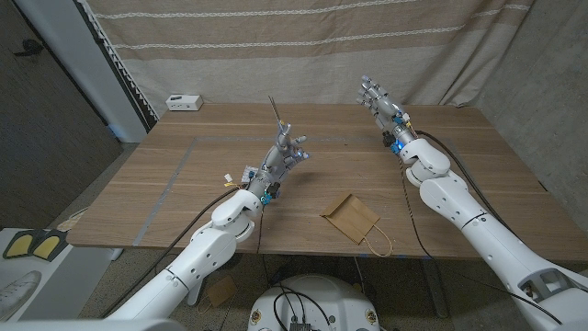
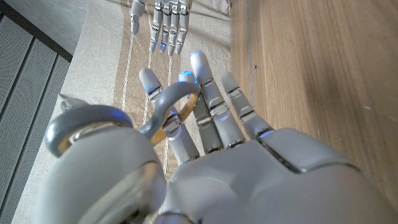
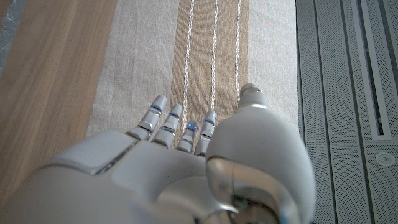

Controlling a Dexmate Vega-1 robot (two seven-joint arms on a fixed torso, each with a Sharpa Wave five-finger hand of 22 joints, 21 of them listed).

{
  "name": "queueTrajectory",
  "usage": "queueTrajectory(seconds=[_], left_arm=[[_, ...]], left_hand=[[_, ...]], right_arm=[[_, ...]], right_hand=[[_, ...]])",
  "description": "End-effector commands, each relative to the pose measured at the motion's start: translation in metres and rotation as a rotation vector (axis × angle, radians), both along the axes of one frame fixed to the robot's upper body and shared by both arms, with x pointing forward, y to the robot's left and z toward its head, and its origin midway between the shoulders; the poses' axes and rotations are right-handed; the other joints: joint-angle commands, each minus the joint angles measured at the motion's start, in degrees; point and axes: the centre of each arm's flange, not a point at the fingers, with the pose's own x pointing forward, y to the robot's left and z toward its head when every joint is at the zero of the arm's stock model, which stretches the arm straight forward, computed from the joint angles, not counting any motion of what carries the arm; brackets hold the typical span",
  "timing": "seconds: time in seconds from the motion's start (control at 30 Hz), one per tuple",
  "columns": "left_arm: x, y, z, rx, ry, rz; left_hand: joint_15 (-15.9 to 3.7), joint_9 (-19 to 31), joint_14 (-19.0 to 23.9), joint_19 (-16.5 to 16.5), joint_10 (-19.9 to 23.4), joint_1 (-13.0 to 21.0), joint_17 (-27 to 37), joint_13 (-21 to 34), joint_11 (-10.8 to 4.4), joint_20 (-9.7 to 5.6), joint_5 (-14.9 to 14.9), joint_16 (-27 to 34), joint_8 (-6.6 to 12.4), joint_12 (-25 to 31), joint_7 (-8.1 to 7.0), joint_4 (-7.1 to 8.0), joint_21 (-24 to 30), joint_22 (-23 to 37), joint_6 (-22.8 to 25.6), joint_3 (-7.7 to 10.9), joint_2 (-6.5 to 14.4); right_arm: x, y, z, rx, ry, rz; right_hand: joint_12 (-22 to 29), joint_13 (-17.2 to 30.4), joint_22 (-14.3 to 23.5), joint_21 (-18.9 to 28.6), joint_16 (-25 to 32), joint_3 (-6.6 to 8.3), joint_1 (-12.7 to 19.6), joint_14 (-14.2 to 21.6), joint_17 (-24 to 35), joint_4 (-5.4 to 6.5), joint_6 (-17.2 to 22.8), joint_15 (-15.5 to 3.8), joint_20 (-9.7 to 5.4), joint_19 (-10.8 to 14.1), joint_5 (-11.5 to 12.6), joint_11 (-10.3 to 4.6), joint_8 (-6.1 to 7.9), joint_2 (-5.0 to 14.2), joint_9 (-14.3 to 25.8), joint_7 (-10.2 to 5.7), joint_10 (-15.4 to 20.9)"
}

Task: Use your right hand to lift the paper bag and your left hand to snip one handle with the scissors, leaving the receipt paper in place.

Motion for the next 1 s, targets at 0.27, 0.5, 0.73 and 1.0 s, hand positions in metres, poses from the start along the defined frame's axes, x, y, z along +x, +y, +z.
queueTrajectory(seconds=[0.27, 0.5, 0.73, 1.0], left_arm=[[-0.001, -0.001, -0.003, -0.015, 0.010, 0.004], [-0.003, 0.002, -0.006, -0.021, 0.023, 0.035], [-0.005, 0.007, -0.005, 0.017, 0.012, 0.058], [-0.004, 0.016, -0.001, 0.068, -0.004, 0.048]], left_hand=[[-4.74, 0.5, 1.4, -0.5, 12.0, 2.9, -0.8, 3.6, -9.34, -3.07, 1.9, 0.0, 0.78, 3.3, 3.14, 0.41, -0.2, 0.7, 1.3, -1.21, 2.0], [-4.67, 2.1, 2.7, 0.2, 13.2, 3.2, -0.5, 6.4, -8.92, -3.35, 2.6, 0.9, 3.42, 5.4, 6.70, 0.93, -0.2, 0.7, 7.2, -1.86, 1.7], [-4.33, 3.3, 3.2, 0.6, 13.2, -1.3, -1.5, 5.2, -7.27, -2.25, 2.1, 0.6, 3.76, 4.7, 8.63, 2.47, -0.5, 0.5, 6.7, -3.34, -0.3], [-4.33, 4.7, 1.3, 0.1, 10.4, -8.0, -3.0, 2.0, -5.35, -0.80, 1.0, -0.8, 3.52, 2.0, 9.84, 3.72, -1.5, 0.4, 5.2, -3.36, -0.6]], right_arm=[[0.001, -0.006, -0.001, 0.009, 0.003, 0.000], [0.000, -0.006, -0.002, 0.015, -0.003, -0.003], [-0.003, -0.010, -0.001, 0.022, -0.011, -0.014], [-0.006, -0.011, 0.002, 0.030, -0.022, -0.021]], right_hand=[[0.1, -0.1, 0.3, -0.2, 0.3, -0.15, -0.3, -0.3, 0.0, -0.33, 0.3, -3.73, 0.48, 0.0, 0.4, -0.03, 0.32, 0.08, 0.0, -0.03, -0.3], [0.2, -0.1, 0.3, -0.3, 0.3, -0.14, -0.3, -0.3, -0.1, -0.34, 0.3, -3.70, 0.52, 0.1, 0.4, 0.17, 0.33, 0.10, 0.0, 0.02, -0.2], [0.2, -0.2, 0.3, -0.4, 0.3, -0.15, -0.3, -0.3, -0.2, -0.35, 0.3, -3.69, 0.54, 0.1, 0.4, 0.04, 0.34, 0.08, 0.0, -0.07, -0.3], [0.2, -0.2, 0.3, -0.5, 0.3, -0.15, -0.3, -0.3, -0.2, -0.37, 0.4, -3.58, 0.56, 0.1, 0.4, 0.09, 0.37, 0.05, 0.0, -0.07, -0.2]])
